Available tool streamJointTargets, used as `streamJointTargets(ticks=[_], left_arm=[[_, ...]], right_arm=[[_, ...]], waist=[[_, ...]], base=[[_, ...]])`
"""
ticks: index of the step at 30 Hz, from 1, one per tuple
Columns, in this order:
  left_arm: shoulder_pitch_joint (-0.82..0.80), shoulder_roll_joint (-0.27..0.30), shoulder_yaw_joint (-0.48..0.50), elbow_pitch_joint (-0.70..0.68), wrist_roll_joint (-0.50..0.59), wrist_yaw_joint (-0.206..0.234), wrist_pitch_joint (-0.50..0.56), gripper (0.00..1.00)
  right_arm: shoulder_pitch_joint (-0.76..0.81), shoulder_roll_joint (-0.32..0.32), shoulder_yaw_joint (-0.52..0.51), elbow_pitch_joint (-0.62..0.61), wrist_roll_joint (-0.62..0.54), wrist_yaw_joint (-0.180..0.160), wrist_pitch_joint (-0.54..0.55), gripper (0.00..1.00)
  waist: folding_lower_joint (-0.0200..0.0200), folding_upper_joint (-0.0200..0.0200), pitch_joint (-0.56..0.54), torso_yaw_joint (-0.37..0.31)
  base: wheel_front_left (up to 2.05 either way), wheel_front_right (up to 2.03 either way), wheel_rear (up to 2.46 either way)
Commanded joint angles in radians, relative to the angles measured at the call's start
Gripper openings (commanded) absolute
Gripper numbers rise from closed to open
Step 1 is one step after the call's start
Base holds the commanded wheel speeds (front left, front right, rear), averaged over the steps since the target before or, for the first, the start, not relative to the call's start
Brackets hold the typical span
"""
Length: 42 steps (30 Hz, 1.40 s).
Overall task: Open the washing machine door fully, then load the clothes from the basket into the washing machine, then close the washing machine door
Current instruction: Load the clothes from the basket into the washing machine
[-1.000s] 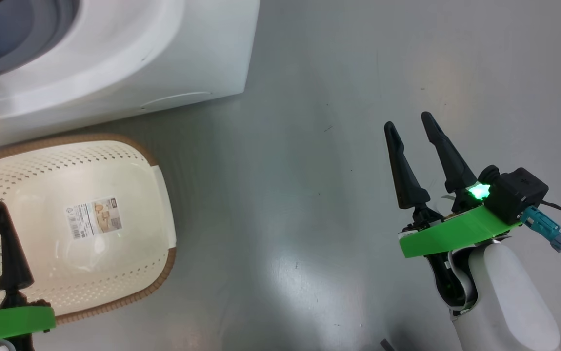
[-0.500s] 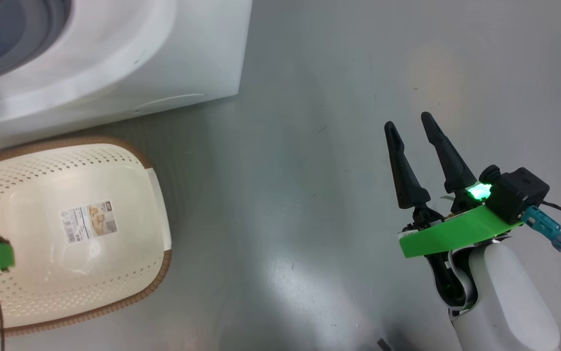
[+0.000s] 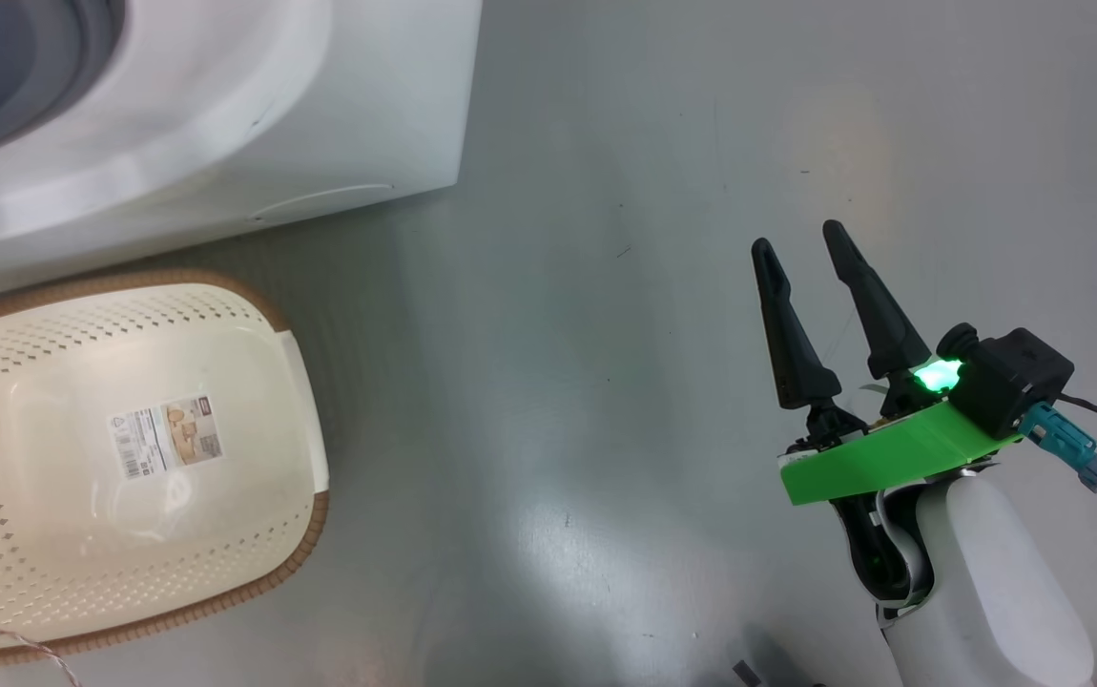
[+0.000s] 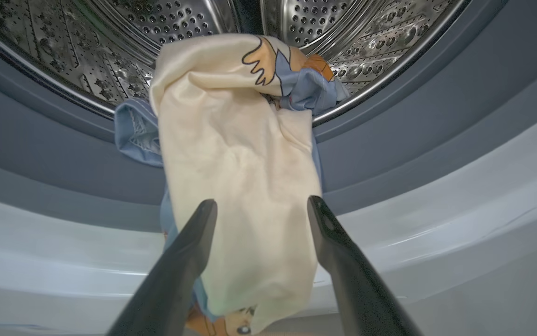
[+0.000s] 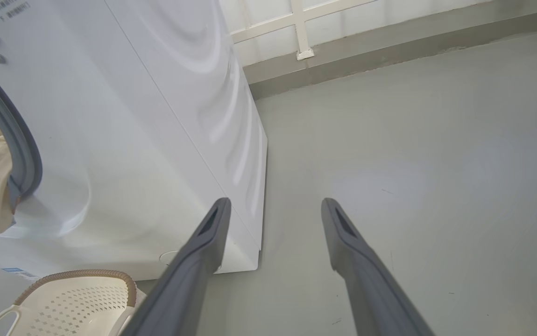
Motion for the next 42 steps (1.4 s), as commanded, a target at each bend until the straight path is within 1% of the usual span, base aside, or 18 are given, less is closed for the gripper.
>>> streamJointTargets(ticks=[1, 2, 6, 9, 18, 19, 20, 21, 22, 28, 35, 42], left_arm=[[-0.028, 0.054, 0.027, 0.001, -0.011, 0.001, 0.043, 1.00], [-0.028, 0.054, 0.027, 0.001, -0.011, 0.001, 0.043, 1.00], [-0.056, 0.057, 0.022, 0.039, -0.036, 0.018, 0.138, 1.00], [-0.083, 0.061, 0.025, 0.059, -0.054, 0.026, 0.172, 1.00], [-0.160, 0.048, 0.041, 0.130, -0.122, 0.023, 0.195, 1.00], [-0.165, 0.051, 0.038, 0.138, -0.120, 0.023, 0.196, 0.83], [-0.169, 0.049, 0.038, 0.146, -0.126, 0.021, 0.197, 0.49], [-0.174, 0.049, 0.038, 0.154, -0.129, 0.020, 0.196, 0.36], [-0.178, 0.053, 0.033, 0.164, -0.126, 0.016, 0.197, 0.00], [-0.197, 0.053, 0.018, 0.205, -0.134, -0.004, 0.181, 0.00], [-0.244, 0.069, -0.025, 0.182, -0.069, -0.026, 0.054, 0.00], [-0.322, 0.087, -0.059, 0.170, -0.007, -0.022, -0.040, 0.00]], right_arm=[[0.024, 0.006, 0.025, -0.018, 0.007, 0.009, -0.005, 1.00], [0.024, 0.006, 0.025, -0.018, 0.007, 0.009, -0.005, 1.00], [0.026, 0.006, 0.027, -0.015, 0.009, 0.009, -0.005, 1.00], [0.025, 0.006, 0.027, -0.014, 0.010, 0.009, -0.005, 1.00], [0.021, 0.006, 0.030, -0.011, 0.016, 0.009, -0.005, 1.00], [0.021, 0.006, 0.030, -0.011, 0.016, 0.009, -0.005, 1.00], [0.021, 0.006, 0.029, -0.010, 0.017, 0.009, -0.005, 1.00], [0.021, 0.006, 0.029, -0.010, 0.018, 0.009, -0.005, 1.00], [0.021, 0.006, 0.029, -0.009, 0.018, 0.009, -0.005, 1.00], [0.021, 0.006, 0.026, -0.006, 0.016, 0.009, -0.005, 1.00], [0.023, 0.006, 0.020, -0.005, 0.016, 0.009, -0.005, 1.00], [0.025, 0.006, 0.023, -0.007, 0.020, 0.009, -0.005, 1.00]], waist=[[0.0000, 0.0000, 0.000, 0.000], [0.0000, 0.0000, 0.000, 0.000], [0.0000, 0.0000, 0.002, -0.002], [0.0000, 0.0000, 0.006, -0.005], [0.0000, 0.0000, 0.019, -0.015], [0.0000, 0.0000, 0.020, -0.015], [0.0000, 0.0000, 0.020, -0.016], [0.0000, 0.0000, 0.021, -0.016], [0.0000, 0.0000, 0.021, -0.017], [0.0000, 0.0000, 0.018, -0.015], [0.0000, 0.0000, 0.010, -0.004], [0.0000, 0.0000, 0.008, -0.004]], base=[[0.00, 0.00, 0.00], [0.00, 0.00, 0.00], [0.00, 0.00, 0.00], [0.00, 0.00, 0.00], [0.00, 0.00, 0.00], [0.00, 0.00, 0.00], [0.00, 0.00, 0.00], [0.00, 0.00, 0.00], [0.00, 0.00, 0.00], [0.00, 0.00, 0.00], [0.00, 0.00, 0.00], [0.00, 0.00, 0.00]])
